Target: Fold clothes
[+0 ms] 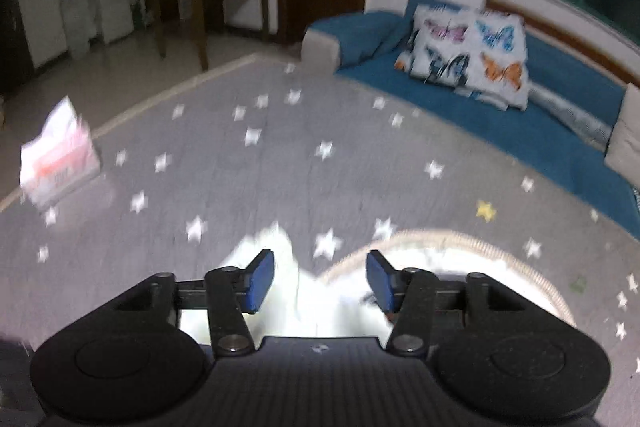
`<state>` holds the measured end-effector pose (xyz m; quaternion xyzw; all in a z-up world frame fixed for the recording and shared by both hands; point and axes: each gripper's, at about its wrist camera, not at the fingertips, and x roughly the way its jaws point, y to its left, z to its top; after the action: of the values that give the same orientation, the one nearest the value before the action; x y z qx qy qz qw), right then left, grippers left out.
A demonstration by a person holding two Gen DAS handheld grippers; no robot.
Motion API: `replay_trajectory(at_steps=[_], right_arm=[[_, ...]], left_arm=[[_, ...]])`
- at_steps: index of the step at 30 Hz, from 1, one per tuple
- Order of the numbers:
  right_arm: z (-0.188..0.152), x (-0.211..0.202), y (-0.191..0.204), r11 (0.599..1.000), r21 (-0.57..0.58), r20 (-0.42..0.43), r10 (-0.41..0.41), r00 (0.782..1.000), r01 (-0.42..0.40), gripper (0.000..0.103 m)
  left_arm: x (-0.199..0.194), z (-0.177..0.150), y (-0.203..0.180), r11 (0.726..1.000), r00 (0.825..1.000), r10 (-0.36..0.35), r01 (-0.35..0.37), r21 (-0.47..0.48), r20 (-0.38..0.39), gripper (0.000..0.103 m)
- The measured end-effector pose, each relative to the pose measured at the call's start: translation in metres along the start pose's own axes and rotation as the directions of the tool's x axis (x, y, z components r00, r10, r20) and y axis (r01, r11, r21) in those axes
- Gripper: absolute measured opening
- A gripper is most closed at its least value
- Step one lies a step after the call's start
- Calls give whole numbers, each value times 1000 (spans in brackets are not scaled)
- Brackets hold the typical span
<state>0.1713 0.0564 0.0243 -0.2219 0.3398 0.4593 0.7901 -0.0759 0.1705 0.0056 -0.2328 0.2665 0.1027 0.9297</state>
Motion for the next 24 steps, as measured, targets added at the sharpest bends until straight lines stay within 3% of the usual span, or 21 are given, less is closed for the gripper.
replay_trajectory(at_steps=[6, 9, 15, 20, 24], right_arm=[[-17, 31, 21, 998, -32, -65, 55, 996, -57, 26], [-20, 47, 35, 996, -56, -66, 59, 996, -62, 23], [-11, 51, 30, 996, -30, -75, 78, 994, -80, 23], [-9, 10, 14, 998, -41, -42, 55, 998, -56, 24], [-17, -23, -1, 998, -55, -23, 20, 1000, -21, 33]], left_arm=[[-3, -2, 12, 999, 999, 36, -36, -7, -25, 12], [-4, -3, 18, 998, 998, 54, -54, -10, -38, 12], [-4, 1, 21, 997, 996, 77, -78, -5, -38, 12], [-2, 17, 10, 998, 998, 59, -59, 29, 3, 13], [13, 30, -11, 996, 1000, 18, -18, 85, 4, 18]])
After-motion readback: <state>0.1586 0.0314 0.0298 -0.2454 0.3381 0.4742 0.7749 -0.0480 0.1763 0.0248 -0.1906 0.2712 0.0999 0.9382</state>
